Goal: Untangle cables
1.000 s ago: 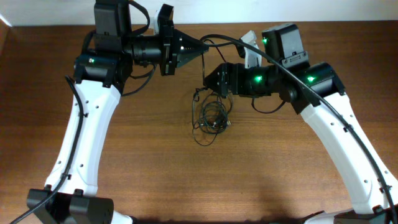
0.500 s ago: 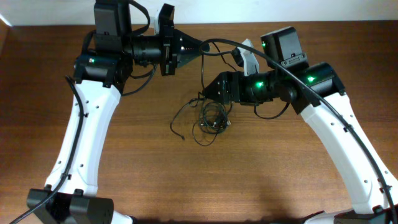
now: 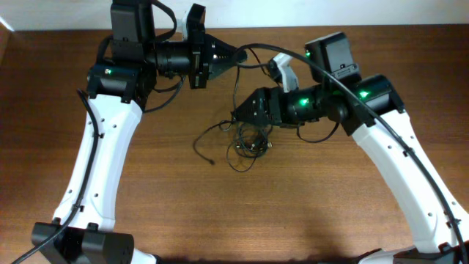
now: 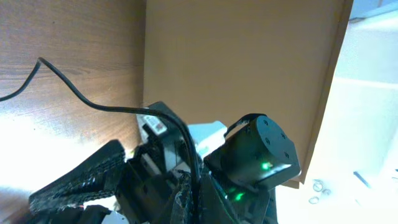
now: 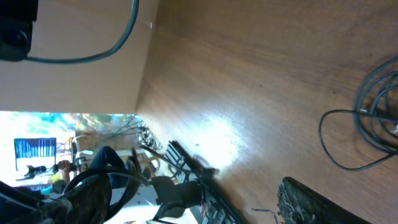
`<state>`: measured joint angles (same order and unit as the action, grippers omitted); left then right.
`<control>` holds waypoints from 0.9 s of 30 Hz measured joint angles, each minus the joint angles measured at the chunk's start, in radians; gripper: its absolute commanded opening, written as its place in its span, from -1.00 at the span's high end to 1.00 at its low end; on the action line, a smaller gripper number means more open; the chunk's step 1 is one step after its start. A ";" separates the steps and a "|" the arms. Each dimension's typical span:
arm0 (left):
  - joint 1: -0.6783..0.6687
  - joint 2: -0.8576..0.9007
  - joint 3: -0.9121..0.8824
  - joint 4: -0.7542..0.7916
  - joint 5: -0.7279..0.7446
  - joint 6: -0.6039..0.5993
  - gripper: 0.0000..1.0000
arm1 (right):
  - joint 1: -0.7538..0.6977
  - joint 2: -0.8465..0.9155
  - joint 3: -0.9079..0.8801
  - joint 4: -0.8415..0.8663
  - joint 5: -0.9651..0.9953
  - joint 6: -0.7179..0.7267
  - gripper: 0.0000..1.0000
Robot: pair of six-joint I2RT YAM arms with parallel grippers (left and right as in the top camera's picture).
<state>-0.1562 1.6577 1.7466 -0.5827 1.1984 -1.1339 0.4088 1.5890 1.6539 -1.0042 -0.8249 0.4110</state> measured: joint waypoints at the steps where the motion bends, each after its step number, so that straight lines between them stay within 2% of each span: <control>1: 0.000 0.000 0.000 0.000 0.001 0.000 1.00 | 0.014 0.000 0.000 0.000 0.008 0.000 -0.72; 8: 0.000 0.000 0.000 0.001 0.003 0.000 1.00 | 0.075 0.002 0.000 0.002 0.053 -0.001 -0.72; 15: 0.000 0.000 0.000 0.002 -0.002 0.000 1.00 | 0.074 0.011 0.000 -0.011 0.060 -0.027 -0.72; 19: 0.012 0.000 0.000 0.003 -0.013 0.000 1.00 | 0.064 0.011 0.000 -0.025 0.111 -0.044 -0.79; 25: 0.033 0.000 0.000 0.003 -0.021 0.000 1.00 | 0.051 -0.001 0.000 0.047 0.161 -0.050 -0.82; 27: 0.032 0.000 0.000 0.003 -0.021 0.000 1.00 | 0.051 -0.014 0.000 0.047 0.230 -0.045 -0.82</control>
<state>-0.1238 1.6577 1.7466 -0.5797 1.1774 -1.1339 0.4595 1.5753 1.6535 -0.9577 -0.5945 0.3660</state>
